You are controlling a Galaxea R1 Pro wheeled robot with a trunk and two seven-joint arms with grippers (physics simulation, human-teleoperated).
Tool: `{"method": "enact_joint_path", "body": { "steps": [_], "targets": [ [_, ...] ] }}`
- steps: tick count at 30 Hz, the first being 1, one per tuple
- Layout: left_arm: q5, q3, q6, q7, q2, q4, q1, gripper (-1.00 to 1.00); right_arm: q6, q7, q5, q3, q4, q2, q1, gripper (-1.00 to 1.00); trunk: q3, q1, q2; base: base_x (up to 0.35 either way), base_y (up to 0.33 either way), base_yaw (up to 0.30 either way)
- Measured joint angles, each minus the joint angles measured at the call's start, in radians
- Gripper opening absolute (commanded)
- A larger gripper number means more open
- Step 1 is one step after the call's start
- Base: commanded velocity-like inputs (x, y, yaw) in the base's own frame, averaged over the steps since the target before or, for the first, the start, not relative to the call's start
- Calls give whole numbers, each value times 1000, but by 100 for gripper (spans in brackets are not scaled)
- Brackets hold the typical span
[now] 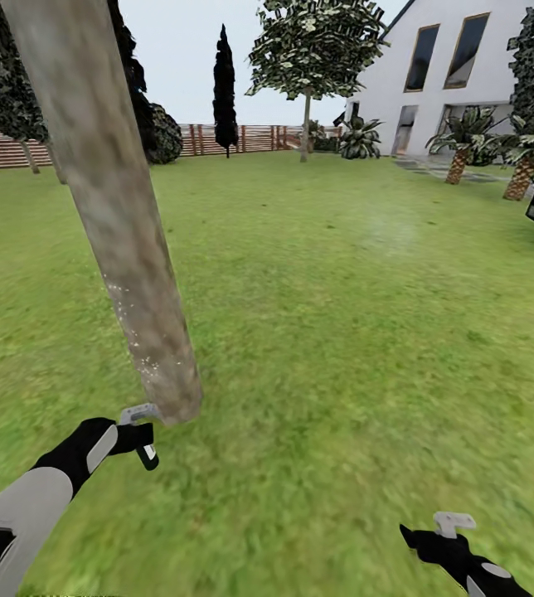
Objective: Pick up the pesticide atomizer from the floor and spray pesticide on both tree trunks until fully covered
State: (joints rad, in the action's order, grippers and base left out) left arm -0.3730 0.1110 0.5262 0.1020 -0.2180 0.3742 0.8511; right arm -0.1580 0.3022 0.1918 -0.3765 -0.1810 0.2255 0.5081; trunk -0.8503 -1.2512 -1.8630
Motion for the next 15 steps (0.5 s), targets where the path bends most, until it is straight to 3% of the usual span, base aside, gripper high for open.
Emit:
{"method": "enact_joint_path", "body": {
  "steps": [15],
  "targets": [
    [0,0,0,0,0,0,0,-100,0,0,0,1,2,-1,0,100,0,0,0,145,-270,277]
  ]
}}
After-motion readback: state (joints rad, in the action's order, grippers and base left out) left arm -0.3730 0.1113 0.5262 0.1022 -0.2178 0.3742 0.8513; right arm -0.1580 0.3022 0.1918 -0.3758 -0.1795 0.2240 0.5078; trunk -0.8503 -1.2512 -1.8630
